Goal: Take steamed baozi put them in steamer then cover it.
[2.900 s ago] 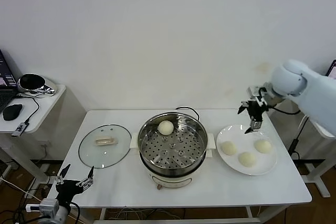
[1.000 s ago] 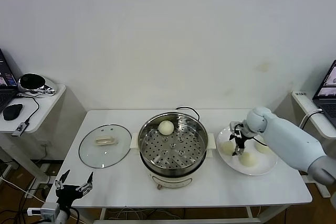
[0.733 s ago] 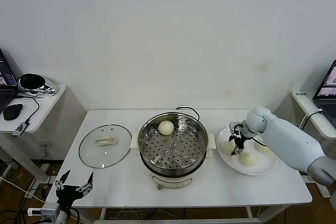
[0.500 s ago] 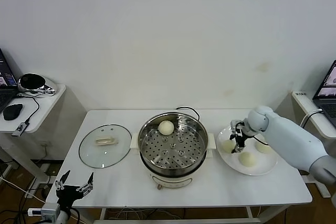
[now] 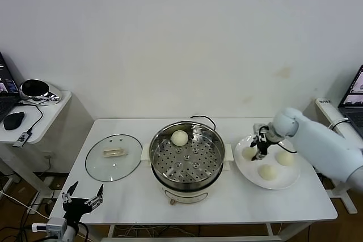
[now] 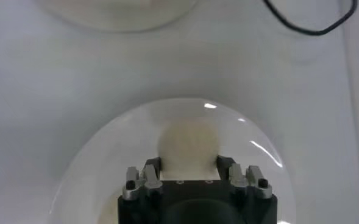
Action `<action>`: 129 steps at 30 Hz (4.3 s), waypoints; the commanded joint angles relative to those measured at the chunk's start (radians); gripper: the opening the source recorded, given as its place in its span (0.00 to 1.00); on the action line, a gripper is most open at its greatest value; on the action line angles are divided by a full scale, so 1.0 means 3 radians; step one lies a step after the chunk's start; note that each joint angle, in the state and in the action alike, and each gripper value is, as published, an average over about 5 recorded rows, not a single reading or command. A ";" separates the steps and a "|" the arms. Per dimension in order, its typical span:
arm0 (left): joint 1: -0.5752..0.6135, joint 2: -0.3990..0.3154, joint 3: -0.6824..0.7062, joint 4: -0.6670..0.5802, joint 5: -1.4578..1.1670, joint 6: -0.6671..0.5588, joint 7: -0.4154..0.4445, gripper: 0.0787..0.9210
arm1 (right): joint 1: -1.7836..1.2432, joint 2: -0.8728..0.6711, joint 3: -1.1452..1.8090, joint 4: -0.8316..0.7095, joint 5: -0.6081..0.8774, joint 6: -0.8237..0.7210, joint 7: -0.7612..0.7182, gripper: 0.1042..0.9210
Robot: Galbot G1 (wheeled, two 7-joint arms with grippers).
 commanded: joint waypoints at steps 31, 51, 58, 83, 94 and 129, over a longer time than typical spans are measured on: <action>-0.0022 -0.0047 -0.0170 -0.0264 -0.0116 0.0120 -0.0065 0.88 | 0.1712 0.1709 -0.1752 0.0458 0.1810 -0.1136 -0.0037 0.57; -0.0088 -0.0095 -0.0149 -0.0216 -0.0213 0.0158 -0.0072 0.88 | 0.1155 0.2489 -0.1666 -0.0343 0.1499 -0.1070 0.0031 0.57; -0.0094 -0.0092 -0.0141 -0.0212 -0.0227 0.0163 -0.0073 0.88 | 0.1094 0.2574 -0.1607 -0.0482 0.1398 -0.1044 0.0030 0.57; -0.0035 -0.0133 -0.0161 -0.0273 -0.0198 0.0198 -0.0057 0.88 | 0.1797 0.0821 -0.1442 0.0848 0.1158 -0.0661 -0.0462 0.88; 0.0073 -0.0156 -0.0112 -0.0319 -0.0172 0.0196 -0.0024 0.88 | 0.1648 -0.0808 -0.1212 0.1175 0.0571 -0.0176 -0.0672 0.88; 0.0074 -0.0260 -0.0073 -0.0153 -0.0001 0.0228 0.0060 0.88 | -0.0754 -0.0017 0.0521 -0.0210 -0.0791 0.0660 -0.0434 0.88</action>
